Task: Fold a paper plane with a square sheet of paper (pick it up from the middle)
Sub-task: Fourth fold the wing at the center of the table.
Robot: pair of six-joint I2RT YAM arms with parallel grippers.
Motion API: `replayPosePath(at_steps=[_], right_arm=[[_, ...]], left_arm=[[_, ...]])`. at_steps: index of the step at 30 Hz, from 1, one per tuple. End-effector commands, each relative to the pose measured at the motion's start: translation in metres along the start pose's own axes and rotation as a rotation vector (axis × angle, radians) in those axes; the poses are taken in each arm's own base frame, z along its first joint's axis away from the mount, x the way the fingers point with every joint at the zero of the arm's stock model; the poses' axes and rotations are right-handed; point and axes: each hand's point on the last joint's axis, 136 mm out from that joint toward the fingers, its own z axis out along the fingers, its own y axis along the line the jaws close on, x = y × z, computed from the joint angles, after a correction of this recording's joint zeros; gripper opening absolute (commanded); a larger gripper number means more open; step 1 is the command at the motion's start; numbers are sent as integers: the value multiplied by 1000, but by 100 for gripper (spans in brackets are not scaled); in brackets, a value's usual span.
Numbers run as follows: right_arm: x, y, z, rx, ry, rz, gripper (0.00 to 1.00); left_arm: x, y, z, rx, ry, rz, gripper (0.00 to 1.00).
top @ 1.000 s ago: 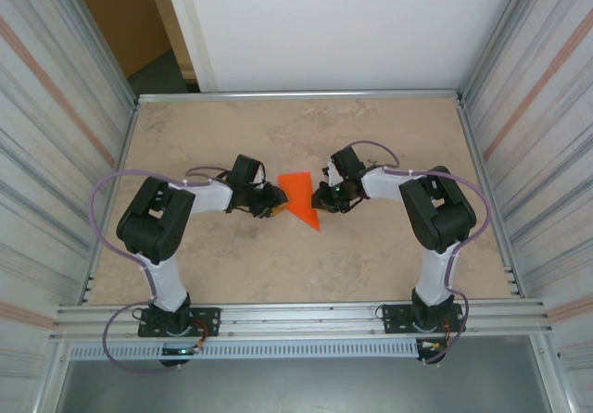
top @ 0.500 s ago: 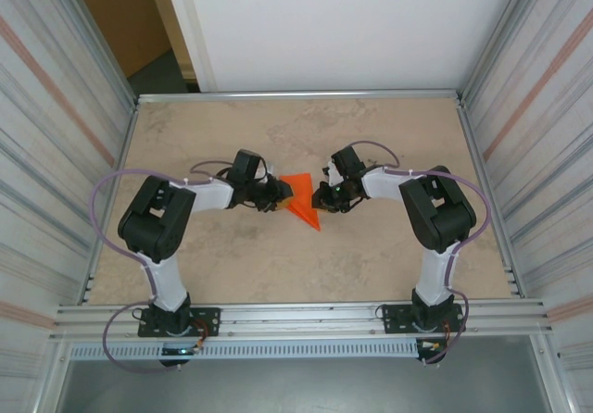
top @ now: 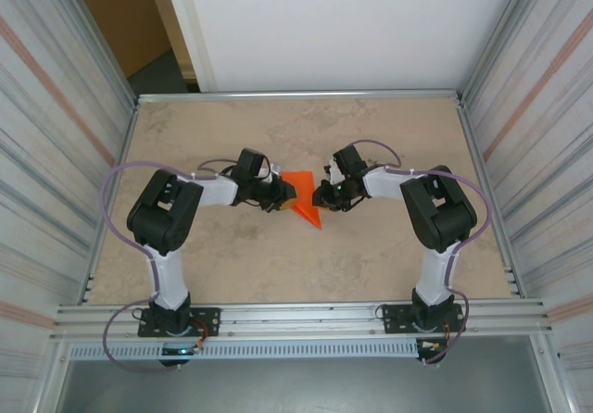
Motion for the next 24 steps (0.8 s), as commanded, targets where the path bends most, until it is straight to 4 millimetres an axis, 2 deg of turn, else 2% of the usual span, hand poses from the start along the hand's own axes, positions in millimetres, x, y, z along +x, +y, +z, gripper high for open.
replayPosePath(at_steps=[1,6,11,14,16,20,24], right_arm=[[3,-13,-5,41,-6,-12,22],[-11,-6,-25,71,-91,-89,32],[-20,-11,-50,212,-205,-217,37],[-19,-7,-56,293,-260,-342,38],[-16,2,-54,320,-281,-439,39],[-4,28,-37,342,-288,-635,40],[0,38,-19,340,-288,-719,42]], left_arm=[[-2,-1,-1,4,14,15,13],[-9,0,-7,-22,-24,3,4],[-17,-4,-19,-48,-106,-37,2],[-20,-10,-26,-58,-153,-70,2],[-22,-14,-29,-73,-173,-84,2],[-22,-13,-31,-122,-178,-133,2],[-21,-12,-31,-144,-178,-171,3]])
